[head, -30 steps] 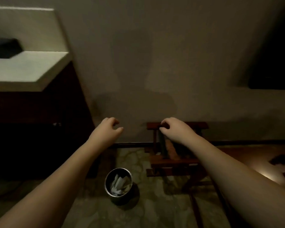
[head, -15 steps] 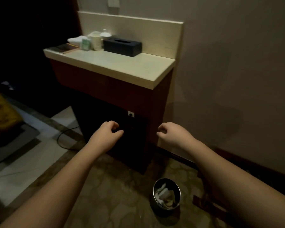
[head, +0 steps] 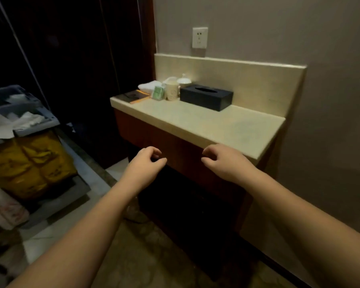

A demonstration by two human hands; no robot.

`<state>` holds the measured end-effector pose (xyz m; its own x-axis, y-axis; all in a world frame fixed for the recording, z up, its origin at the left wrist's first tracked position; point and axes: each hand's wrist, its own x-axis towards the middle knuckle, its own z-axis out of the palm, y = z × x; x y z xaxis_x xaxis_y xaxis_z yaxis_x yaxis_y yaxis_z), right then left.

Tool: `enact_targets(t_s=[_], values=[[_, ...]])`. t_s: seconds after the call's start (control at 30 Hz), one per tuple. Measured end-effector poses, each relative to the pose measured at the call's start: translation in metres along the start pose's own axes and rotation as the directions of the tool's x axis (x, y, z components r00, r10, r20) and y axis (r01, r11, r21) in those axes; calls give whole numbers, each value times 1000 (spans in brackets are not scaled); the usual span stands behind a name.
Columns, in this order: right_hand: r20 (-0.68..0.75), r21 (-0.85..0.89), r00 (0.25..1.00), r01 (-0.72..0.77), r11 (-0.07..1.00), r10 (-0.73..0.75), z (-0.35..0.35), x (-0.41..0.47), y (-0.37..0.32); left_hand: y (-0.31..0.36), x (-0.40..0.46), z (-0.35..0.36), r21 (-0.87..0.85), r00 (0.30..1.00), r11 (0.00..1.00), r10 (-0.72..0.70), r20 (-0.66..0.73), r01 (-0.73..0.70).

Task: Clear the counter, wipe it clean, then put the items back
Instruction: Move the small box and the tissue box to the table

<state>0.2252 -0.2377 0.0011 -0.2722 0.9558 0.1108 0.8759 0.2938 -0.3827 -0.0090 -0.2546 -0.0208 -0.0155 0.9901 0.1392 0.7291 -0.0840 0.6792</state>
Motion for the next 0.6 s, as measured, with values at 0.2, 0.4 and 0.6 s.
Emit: enact_targets(t_s=[0.2,0.4,0.6], values=[[-43,-50,999,0,999,-2,-20,101,6,1,85,-20,-45,996,998,-39,-84,36],[-97,-7,992,-79,997,78,-26,171,17,-16,150,-27,-48,983,996,-81,-164,74],[-184,27,968,-166,986,168,-16,227,26,-41,208,-39,-19,977,999,-29,-209,25]])
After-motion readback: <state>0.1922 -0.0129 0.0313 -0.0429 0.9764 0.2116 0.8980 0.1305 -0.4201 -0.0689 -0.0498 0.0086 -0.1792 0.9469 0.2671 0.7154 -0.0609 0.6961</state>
